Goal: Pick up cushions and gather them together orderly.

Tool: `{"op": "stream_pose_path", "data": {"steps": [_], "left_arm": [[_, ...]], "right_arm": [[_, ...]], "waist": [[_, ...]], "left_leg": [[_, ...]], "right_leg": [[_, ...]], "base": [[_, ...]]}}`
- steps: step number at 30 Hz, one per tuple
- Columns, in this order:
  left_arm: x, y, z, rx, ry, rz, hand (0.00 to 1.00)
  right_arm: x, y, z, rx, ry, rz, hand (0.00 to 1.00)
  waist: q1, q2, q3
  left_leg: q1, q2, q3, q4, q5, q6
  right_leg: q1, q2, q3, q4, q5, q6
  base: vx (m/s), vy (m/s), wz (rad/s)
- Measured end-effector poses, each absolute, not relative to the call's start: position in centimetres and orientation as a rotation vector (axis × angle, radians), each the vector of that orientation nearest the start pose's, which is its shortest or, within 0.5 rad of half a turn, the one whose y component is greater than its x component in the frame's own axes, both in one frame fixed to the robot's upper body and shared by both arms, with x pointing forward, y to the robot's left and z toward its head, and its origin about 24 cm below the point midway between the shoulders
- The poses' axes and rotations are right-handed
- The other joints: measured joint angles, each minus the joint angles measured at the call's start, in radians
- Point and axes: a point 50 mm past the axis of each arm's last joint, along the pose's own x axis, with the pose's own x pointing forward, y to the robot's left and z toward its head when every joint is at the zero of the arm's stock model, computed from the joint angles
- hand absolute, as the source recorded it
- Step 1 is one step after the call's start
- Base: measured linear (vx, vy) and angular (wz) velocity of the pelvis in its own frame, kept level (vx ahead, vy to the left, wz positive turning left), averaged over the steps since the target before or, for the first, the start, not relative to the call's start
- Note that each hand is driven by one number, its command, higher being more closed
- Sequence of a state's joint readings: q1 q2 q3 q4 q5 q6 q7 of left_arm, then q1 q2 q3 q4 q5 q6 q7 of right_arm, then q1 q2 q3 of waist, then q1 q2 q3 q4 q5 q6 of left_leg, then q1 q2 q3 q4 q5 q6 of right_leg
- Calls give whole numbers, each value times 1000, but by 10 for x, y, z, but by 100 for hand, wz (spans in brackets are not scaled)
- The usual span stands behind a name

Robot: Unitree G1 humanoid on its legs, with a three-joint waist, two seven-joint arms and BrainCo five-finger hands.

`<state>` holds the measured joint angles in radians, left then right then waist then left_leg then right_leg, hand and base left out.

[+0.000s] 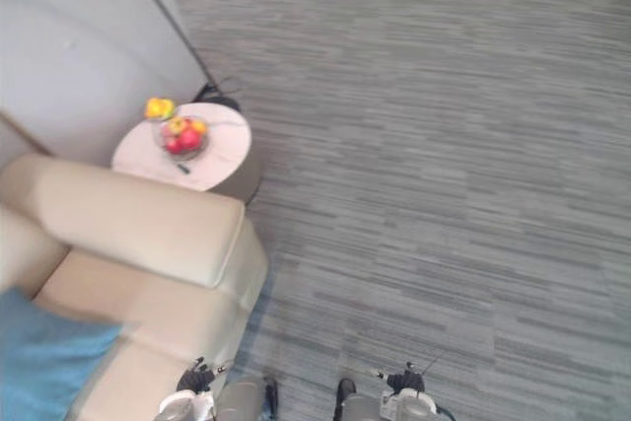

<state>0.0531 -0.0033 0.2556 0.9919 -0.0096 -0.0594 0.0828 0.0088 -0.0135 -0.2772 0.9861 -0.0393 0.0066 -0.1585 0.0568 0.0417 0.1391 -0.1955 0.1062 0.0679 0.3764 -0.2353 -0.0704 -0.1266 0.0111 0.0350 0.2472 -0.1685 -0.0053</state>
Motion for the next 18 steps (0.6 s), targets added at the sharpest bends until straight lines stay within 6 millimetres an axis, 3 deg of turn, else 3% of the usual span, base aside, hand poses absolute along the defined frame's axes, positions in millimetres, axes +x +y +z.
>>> {"op": "stream_pose_path", "data": {"steps": [2,3,5,6,10,12,13,15,16,18], "left_arm": [[117,194,-152,-78,982,340,0],[116,195,-153,-75,991,340,0],[117,193,-154,-62,1000,319,0],[120,188,-154,-46,1006,286,0],[125,182,-155,-21,1021,237,0],[124,186,-155,10,1024,222,0],[123,185,-156,19,1038,211,0],[124,180,-157,28,1041,186,0],[128,175,-156,23,1036,175,0],[131,172,-155,19,1028,168,0]], "right_arm": [[125,-193,-150,19,1008,-381,0],[127,-192,-150,22,1001,-378,0],[131,-191,-148,25,990,-372,0],[136,-191,-147,24,977,-369,0],[148,-191,-143,24,949,-356,0],[151,-188,-143,23,957,-343,0],[150,-192,-144,11,966,-345,0],[150,-202,-143,-8,965,-365,0],[143,-209,-146,-22,996,-384,0],[136,-212,-148,-14,1009,-405,0]], "waist": [[9,-33,-12],[9,-36,-14],[5,-38,-15],[3,-21,-5],[-6,-1,20],[-7,-22,29],[-9,-15,32],[-17,2,38],[-21,13,37],[-27,25,44]], "left_leg": [[42,-2,98,-3,-30,8],[73,-1,144,-6,-33,21],[115,1,211,-25,-41,27],[172,8,247,-69,-41,27],[274,51,282,-138,-41,27],[320,55,307,-158,-42,23],[352,70,302,-171,-41,6],[374,82,277,-186,10,-30],[368,97,270,-121,41,-59],[323,132,243,39,53,-76]], "right_leg": [[-50,-47,-12,111,-24,40],[-76,-69,-46,179,-43,69],[-131,-109,-154,277,-46,75],[-146,-139,-286,315,-50,61],[-166,-144,-453,275,-62,29],[-188,-157,-503,138,31,4],[-159,-121,-525,129,54,-59],[-159,-89,-506,137,29,-88],[-138,-68,-498,124,9,-93],[-81,-45,-497,88,0,-93]], "base": [[300,194,-112],[340,133,-110],[336,44,-99],[290,-23,-84],[325,-154,-70],[331,-221,-67],[402,-223,-74],[419,-225,-75],[356,-195,-51],[414,-174,-33]]}}
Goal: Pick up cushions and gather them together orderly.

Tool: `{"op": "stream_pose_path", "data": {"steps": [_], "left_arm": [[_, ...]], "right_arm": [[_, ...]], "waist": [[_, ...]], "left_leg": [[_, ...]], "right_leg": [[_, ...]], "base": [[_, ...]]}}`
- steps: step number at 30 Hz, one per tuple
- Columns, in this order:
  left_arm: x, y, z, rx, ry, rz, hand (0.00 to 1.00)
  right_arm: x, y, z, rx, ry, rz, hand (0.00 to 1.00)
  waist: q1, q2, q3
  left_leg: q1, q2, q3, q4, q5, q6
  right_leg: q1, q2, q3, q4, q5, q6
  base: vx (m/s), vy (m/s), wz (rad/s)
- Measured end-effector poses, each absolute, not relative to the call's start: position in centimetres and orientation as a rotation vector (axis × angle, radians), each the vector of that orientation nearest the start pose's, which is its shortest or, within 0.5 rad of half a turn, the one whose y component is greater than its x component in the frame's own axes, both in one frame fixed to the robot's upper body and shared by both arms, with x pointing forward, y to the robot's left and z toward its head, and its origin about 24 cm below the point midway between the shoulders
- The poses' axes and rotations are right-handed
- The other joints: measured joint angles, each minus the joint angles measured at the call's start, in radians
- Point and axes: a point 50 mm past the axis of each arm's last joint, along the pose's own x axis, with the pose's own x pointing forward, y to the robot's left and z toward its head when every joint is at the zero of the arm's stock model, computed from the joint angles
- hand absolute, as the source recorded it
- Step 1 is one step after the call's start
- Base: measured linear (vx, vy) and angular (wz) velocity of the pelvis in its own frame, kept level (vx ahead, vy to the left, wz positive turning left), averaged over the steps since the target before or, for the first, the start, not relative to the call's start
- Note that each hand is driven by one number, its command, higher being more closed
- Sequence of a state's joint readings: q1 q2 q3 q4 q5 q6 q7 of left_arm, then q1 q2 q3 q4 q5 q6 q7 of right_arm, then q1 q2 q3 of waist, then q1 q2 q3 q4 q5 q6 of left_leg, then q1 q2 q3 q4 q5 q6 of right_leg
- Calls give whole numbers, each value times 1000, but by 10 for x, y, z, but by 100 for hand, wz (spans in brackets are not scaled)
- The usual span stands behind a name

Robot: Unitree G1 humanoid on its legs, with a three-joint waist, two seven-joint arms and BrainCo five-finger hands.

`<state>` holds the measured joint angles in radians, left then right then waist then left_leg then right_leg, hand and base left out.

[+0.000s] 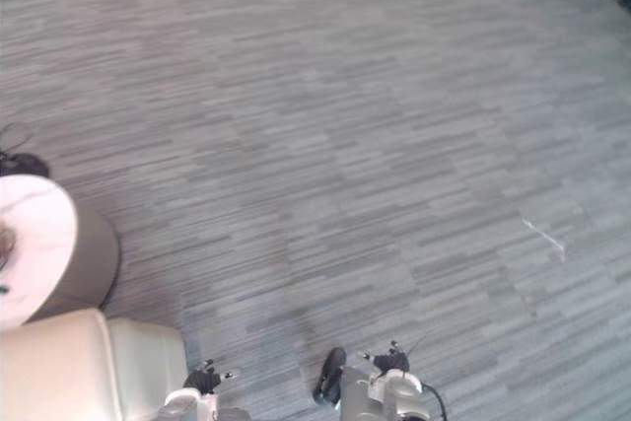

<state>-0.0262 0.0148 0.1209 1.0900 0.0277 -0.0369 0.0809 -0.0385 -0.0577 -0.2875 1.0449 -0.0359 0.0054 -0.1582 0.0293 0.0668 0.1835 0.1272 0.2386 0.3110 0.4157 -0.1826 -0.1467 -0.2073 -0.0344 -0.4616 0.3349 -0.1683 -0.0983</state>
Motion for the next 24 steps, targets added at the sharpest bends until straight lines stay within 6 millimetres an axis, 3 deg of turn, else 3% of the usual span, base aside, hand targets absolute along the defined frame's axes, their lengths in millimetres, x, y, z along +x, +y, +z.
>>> {"op": "stream_pose_path", "data": {"steps": [1,4,6,8,10,11,12,14,16,18,19,21,22,24], "left_arm": [[135,172,-153,5,1004,181,0],[143,172,-149,11,967,179,0],[150,172,-144,10,927,183,0],[152,171,-143,-1,914,190,0],[151,172,-143,-16,910,213,0],[143,175,-145,-14,928,223,0],[143,181,-145,-8,926,238,0],[145,183,-144,-10,916,244,0],[145,182,-145,-18,929,246,0],[141,179,-147,-16,951,235,0],[141,179,-148,-9,957,226,0],[139,177,-149,7,973,204,0],[137,177,-150,13,977,201,0],[135,181,-151,32,990,198,0]], "right_arm": [[132,-211,-148,1,1010,-421,0],[136,-208,-147,20,991,-432,0],[138,-199,-147,52,982,-432,0],[144,-194,-145,69,969,-423,0],[144,-191,-146,86,970,-429,0],[139,-193,-147,80,982,-441,0],[134,-188,-149,96,995,-451,0],[123,-184,-153,130,1026,-476,0],[122,-183,-154,149,1028,-488,0],[129,-184,-151,147,1006,-477,0],[132,-184,-150,147,998,-473,0],[136,-186,-149,144,990,-465,0],[140,-187,-148,143,979,-461,0],[146,-188,-146,138,963,-449,0]], "waist": [[-7,6,13],[8,4,30],[31,3,30],[39,3,29],[43,3,28],[56,-5,11],[50,-38,-14],[55,-77,-35],[75,-77,-34],[74,-64,-34],[66,-63,-35],[57,-50,-29],[53,-45,-27],[39,-43,-25]], "left_leg": [[-118,50,-74,350,61,58],[-265,50,-115,600,-61,78],[-392,10,-116,485,-116,109],[-444,-34,-158,309,-119,112],[-444,-83,-245,63,-64,70],[-418,-112,-260,35,12,64],[-409,-136,-228,20,-13,79],[-386,-155,-162,25,-45,100],[-304,-155,-92,17,-86,130],[-201,-155,-42,-13,-128,148],[-169,-155,-27,-27,-138,149],[-78,-148,13,-95,-139,149],[-27,-131,34,-137,-139,149],[15,-108,37,-177,-139,148]], "right_leg": [[101,36,38,-60,-11,-2],[174,51,110,-85,-43,-11],[212,51,206,-96,-62,4],[228,47,281,-96,-79,21],[238,38,360,-93,-104,62],[245,26,412,-97,-115,86],[246,-8,437,-112,-112,103],[239,-53,439,-80,-116,134],[206,-80,435,58,-116,150],[85,-141,366,366,-83,259],[47,-166,319,448,-90,247],[-8,-204,178,497,-129,176],[-40,-202,91,469,-147,143],[-108,-176,11,361,-136,118]], "base": [[367,-102,-42],[193,14,-73],[220,103,-115],[306,219,-122],[347,296,-143],[406,271,-121],[432,244,-95],[474,187,-65],[443,162,-96],[397,135,-93],[432,85,-63],[384,20,-53],[400,-46,-58],[392,-100,-35]]}}
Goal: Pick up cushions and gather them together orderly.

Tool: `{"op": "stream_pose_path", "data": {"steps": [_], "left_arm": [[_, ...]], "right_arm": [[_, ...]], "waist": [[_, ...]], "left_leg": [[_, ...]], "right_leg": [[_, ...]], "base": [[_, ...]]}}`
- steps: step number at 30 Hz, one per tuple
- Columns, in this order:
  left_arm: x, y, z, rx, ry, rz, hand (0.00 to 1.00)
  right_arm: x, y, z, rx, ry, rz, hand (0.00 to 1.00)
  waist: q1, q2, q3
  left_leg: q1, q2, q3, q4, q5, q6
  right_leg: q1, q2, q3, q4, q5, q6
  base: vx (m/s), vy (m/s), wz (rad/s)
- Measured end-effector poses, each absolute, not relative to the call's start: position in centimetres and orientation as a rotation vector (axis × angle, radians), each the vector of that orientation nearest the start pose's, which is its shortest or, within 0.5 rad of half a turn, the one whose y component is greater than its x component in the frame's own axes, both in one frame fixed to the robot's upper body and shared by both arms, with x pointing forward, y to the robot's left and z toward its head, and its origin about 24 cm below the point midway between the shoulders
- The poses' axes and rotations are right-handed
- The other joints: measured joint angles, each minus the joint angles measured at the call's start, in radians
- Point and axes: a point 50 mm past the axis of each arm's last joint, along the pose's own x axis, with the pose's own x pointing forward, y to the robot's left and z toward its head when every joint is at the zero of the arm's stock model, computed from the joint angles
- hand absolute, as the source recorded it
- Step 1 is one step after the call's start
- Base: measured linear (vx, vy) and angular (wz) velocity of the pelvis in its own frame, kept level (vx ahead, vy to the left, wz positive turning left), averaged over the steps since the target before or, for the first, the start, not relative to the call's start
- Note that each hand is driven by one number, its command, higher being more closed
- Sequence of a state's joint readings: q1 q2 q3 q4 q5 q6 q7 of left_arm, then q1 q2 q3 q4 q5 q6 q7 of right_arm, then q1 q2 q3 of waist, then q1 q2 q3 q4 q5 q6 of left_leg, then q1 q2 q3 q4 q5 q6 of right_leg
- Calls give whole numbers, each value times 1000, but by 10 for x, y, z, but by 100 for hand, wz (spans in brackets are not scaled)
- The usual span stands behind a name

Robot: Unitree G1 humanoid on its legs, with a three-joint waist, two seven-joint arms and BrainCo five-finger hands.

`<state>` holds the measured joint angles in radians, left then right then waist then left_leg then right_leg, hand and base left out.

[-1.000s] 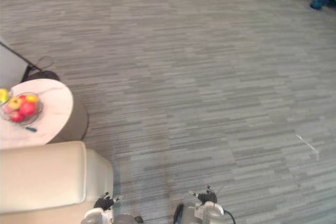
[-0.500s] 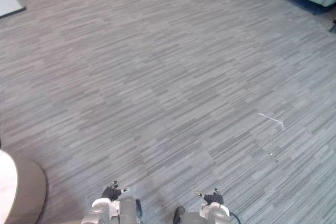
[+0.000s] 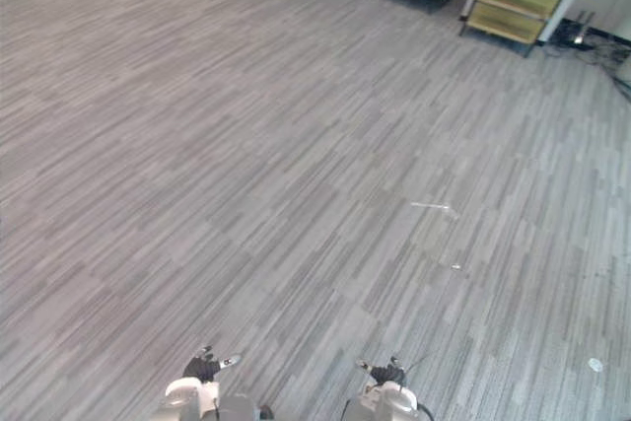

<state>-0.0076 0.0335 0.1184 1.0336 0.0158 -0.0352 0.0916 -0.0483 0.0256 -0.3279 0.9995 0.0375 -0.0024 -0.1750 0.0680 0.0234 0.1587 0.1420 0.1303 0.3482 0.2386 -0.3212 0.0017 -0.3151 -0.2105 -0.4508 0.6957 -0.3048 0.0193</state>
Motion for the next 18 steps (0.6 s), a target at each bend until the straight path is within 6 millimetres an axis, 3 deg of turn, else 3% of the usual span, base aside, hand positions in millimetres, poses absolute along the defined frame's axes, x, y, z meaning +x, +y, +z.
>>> {"op": "stream_pose_path", "data": {"steps": [2,3,4,5,6,7,8,9,10,11,12,14,15,16,17,18], "left_arm": [[137,183,-151,64,992,175,0],[136,186,-151,81,996,167,0],[135,187,-151,89,1001,164,0],[133,181,-153,76,1014,155,0],[131,178,-154,70,1020,147,0],[132,175,-154,66,1019,142,0],[133,172,-154,48,1016,147,0],[135,170,-153,30,1009,155,0],[136,170,-153,29,1006,153,0],[140,173,-150,36,979,159,0],[147,178,-145,51,936,163,0],[150,179,-143,59,917,162,0],[155,179,-139,52,876,168,0],[156,177,-138,47,868,165,0],[155,176,-138,35,869,168,0],[153,176,-139,27,872,175,0]], "right_arm": [[154,-196,-142,101,940,-436,0],[151,-200,-142,90,949,-444,0],[144,-202,-145,83,971,-450,0],[141,-213,-145,67,982,-468,0],[144,-215,-144,51,972,-466,0],[144,-217,-143,42,970,-468,0],[145,-220,-142,47,964,-481,0],[146,-219,-142,44,964,-476,0],[148,-218,-142,39,962,-469,0],[148,-212,-143,47,965,-456,0],[149,-207,-143,57,967,-449,0],[149,-203,-144,59,969,-439,0],[154,-203,-142,57,959,-439,0],[157,-204,-141,52,953,-442,0],[159,-206,-140,45,948,-445,0],[158,-205,-141,39,955,-442,0]], "waist": [[-28,-3,8],[-30,-26,15],[-32,-37,22],[-29,-3,21],[-33,20,21],[-33,32,20],[-34,62,28],[-31,82,46],[-27,87,53],[-15,77,65],[-4,55,75],[-2,42,78],[27,33,73],[40,36,72],[48,44,69],[56,40,67]], "left_leg": [[38,16,-4,-50,2,-3],[73,-6,-18,-67,6,-10],[94,-16,-46,-68,4,-15],[115,22,-93,-51,22,-46],[85,45,-146,25,49,-93],[57,59,-172,99,62,-113],[-16,98,-219,293,113,-133],[-106,134,-271,530,237,-150],[-160,149,-285,659,232,-157],[-249,158,-273,830,167,-131],[-337,135,-256,875,119,-114],[-397,113,-236,847,94,-90],[-495,64,-192,627,62,-57],[-510,38,-196,491,69,-57],[-515,-6,-213,243,116,-69],[-495,-32,-225,31,265,-80]], "right_leg": [[-89,41,-8,-210,114,-2],[-90,50,12,-354,223,-3],[-85,52,36,-372,338,-65],[-85,77,33,-314,304,-95],[-85,95,30,-292,251,-99],[-81,111,32,-283,224,-106],[-44,149,33,-290,190,-112],[28,191,44,-326,166,-118],[77,214,51,-350,155,-125],[161,234,73,-386,128,-140],[243,235,94,-428,111,-138],[293,239,114,-470,105,-129],[359,241,173,-534,104,-114],[379,240,201,-549,103,-99],[417,238,240,-578,92,-79],[471,227,278,-612,68,-52]], "base": [[378,-163,3],[479,-223,13],[607,-294,-7],[627,-339,-21],[516,-298,-33],[515,-298,-30],[538,-255,-35],[545,-219,-36],[532,-144,-44],[609,-115,-44],[602,-118,-40],[436,-76,-43],[479,3,-89],[593,67,-127],[631,143,-105],[701,183,-96]]}}
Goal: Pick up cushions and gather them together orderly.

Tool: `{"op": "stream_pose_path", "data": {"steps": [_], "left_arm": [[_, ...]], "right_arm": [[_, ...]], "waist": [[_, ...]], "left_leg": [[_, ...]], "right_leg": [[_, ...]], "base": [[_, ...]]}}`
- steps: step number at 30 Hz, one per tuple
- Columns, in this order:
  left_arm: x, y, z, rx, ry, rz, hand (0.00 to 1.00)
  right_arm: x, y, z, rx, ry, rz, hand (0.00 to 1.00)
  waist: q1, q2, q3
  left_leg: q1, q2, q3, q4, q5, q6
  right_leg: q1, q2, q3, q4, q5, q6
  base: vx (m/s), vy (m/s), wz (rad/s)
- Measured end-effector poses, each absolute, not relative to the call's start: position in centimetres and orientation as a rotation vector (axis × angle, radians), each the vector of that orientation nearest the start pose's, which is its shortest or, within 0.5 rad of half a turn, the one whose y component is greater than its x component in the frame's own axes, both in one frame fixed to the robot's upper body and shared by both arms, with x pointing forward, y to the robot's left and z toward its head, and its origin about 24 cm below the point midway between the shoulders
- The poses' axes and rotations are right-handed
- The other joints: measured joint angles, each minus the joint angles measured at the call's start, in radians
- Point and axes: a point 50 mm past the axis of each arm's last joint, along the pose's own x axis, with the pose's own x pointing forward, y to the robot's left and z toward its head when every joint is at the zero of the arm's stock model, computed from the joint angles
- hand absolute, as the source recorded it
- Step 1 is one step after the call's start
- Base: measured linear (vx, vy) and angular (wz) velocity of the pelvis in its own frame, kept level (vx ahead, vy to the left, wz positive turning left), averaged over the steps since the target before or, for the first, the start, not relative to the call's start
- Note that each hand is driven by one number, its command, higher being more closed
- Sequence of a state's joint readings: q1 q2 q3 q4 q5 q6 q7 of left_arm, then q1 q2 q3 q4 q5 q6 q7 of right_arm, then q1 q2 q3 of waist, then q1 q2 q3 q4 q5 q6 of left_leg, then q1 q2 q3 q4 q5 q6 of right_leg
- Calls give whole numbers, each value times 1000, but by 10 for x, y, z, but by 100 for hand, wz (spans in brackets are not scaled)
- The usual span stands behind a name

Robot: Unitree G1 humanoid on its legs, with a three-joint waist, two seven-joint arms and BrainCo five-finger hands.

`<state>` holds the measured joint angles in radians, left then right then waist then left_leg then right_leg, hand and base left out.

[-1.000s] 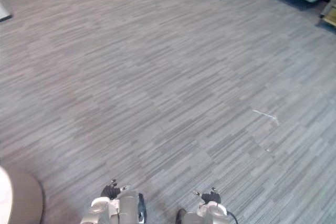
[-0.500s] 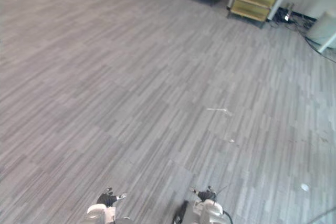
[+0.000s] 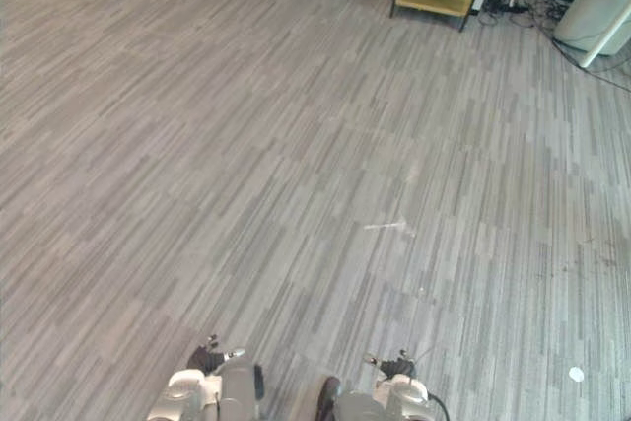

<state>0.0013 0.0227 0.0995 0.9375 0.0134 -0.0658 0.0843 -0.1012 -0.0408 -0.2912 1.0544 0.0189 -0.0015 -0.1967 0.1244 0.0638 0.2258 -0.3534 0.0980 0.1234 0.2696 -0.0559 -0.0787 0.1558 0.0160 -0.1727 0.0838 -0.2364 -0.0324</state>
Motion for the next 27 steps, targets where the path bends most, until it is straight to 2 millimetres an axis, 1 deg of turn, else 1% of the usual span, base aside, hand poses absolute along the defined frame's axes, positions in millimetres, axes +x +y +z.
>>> {"op": "stream_pose_path", "data": {"steps": [1,2,3,4,5,6,7,8,9,10,11,12,13,14,15,16,17,18,19,20,21,22,23,24,25,26,27], "left_arm": [[152,177,-139,29,873,177,0],[152,179,-139,36,871,178,0],[153,186,-138,52,865,184,0],[155,185,-137,49,861,184,0],[155,187,-137,44,859,192,0],[155,187,-137,43,861,194,0],[151,188,-140,45,884,195,0],[147,190,-142,57,904,189,0],[146,191,-143,76,923,174,0],[143,190,-145,92,941,156,0],[142,189,-146,97,947,149,0],[141,187,-147,97,954,142,0],[141,187,-147,97,954,142,0],[141,188,-147,99,957,146,0],[140,189,-147,102,957,147,0],[140,189,-147,105,957,146,0],[140,189,-147,123,956,132,0],[139,191,-147,129,958,131,0],[135,188,-149,126,977,126,0],[132,180,-152,109,993,116,0],[129,174,-154,99,1005,106,0],[128,173,-154,97,1007,105,0],[128,171,-155,90,1009,104,0],[129,170,-154,62,1004,126,0],[129,170,-154,53,1001,131,0],[132,171,-152,49,984,135,0],[138,172,-149,51,958,137,0]], "right_arm": [[155,-205,-142,35,965,-440,0],[153,-201,-144,29,982,-423,0],[150,-200,-146,28,994,-419,0],[149,-202,-146,25,995,-424,0],[147,-205,-146,13,999,-427,0],[146,-206,-146,7,1000,-426,0],[146,-206,-147,1,1001,-420,0],[145,-204,-147,4,1003,-414,0],[144,-201,-148,10,1010,-404,0],[137,-203,-150,7,1024,-403,0],[136,-205,-150,5,1027,-405,0],[132,-207,-151,3,1035,-408,0],[133,-210,-150,-4,1025,-411,0],[135,-211,-149,-15,1017,-406,0],[138,-212,-148,-18,1009,-405,0],[141,-212,-146,-18,998,-403,0],[141,-212,-146,-15,993,-405,0],[140,-213,-146,-15,996,-407,0],[138,-219,-145,-23,995,-420,0],[138,-224,-145,-24,998,-433,0],[137,-227,-145,-22,997,-449,0],[136,-229,-145,-11,997,-463,0],[134,-231,-145,1,998,-481,0],[133,-233,-145,-1,1000,-489,0],[132,-233,-145,-6,1002,-486,0],[133,-230,-145,-16,998,-471,0],[133,-226,-146,-1,1001,-467,0]], "waist": [[9,-6,-5],[17,-27,-19],[7,-57,-23],[6,-63,-25],[9,-64,-26],[6,-67,-28],[4,-62,-31],[-5,-60,-31],[-17,-76,-27],[-25,-78,-28],[-26,-72,-25],[-31,-53,-18],[-38,-46,-14],[-45,-36,-9],[-51,-37,-9],[-61,-39,-10],[-80,-61,-12],[-83,-78,-10],[-91,-69,-8],[-86,-41,-14],[-85,-19,-22],[-85,-7,-24],[-87,5,-28],[-89,31,-22],[-89,38,-20],[-83,40,-11],[-74,40,-4]], "left_leg": [[21,-8,4,-32,75,-1],[40,-35,19,-35,102,47],[33,-55,25,10,70,81],[16,-58,27,70,32,102],[9,-51,33,157,-13,123],[15,-53,37,175,-31,129],[81,-49,39,166,-83,133],[167,-49,28,108,-139,113],[218,-69,27,82,-153,114],[296,-82,28,35,-159,122],[336,-81,30,8,-159,122],[417,-70,33,-47,-159,122],[463,-61,33,-76,-159,122],[501,-51,29,-102,-159,122],[514,-44,28,-114,-159,122],[530,-38,24,-128,-161,119],[566,-41,9,-156,-171,102],[594,-44,-3,-162,-189,75],[637,-27,-40,-161,-229,54],[645,2,-53,-144,-233,56],[622,28,-80,-73,-233,55],[595,45,-99,-8,-232,54],[556,65,-119,99,-227,45],[436,108,-169,391,-127,-32],[398,123,-175,488,-64,-40],[295,170,-156,705,-26,-31],[225,185,-125,803,-89,-9]], "right_leg": [[27,-6,21,-13,-7,12],[56,-30,41,-33,-16,28],[65,-61,40,-36,-3,46],[67,-72,39,-19,8,62],[56,-82,58,66,10,66],[36,-83,65,127,12,72],[-46,-96,72,359,46,137],[-148,-122,70,616,111,255],[-220,-164,57,784,80,229],[-291,-210,8,872,27,169],[-308,-219,-14,867,8,148],[-338,-227,-77,808,-28,106],[-369,-227,-118,738,-40,89],[-413,-218,-149,620,-34,86],[-439,-205,-148,524,-14,90],[-462,-190,-143,383,39,97],[-480,-177,-101,130,174,117],[-484,-177,-68,66,225,125],[-478,-160,-36,108,361,87],[-497,-139,-39,185,306,62],[-510,-124,-52,253,241,44],[-503,-115,-68,274,213,35],[-489,-102,-83,283,187,28],[-416,-70,-123,275,139,9],[-385,-59,-128,266,124,-4],[-298,-27,-137,224,92,-26],[-227,-19,-140,188,78,-30]], "base": [[636,158,-76],[682,120,-39],[545,86,-18],[655,118,-2],[500,110,-7],[685,160,-25],[665,148,-35],[650,133,-24],[635,51,3],[404,11,15],[502,-6,6],[386,-24,-5],[579,-71,1],[472,-103,7],[380,-125,21],[474,-219,50],[482,-246,58],[610,-337,66],[536,-305,29],[634,-355,18],[524,-291,4],[421,-249,14],[514,-304,31],[512,-291,29],[621,-275,39],[533,-156,30],[523,-127,27]]}}
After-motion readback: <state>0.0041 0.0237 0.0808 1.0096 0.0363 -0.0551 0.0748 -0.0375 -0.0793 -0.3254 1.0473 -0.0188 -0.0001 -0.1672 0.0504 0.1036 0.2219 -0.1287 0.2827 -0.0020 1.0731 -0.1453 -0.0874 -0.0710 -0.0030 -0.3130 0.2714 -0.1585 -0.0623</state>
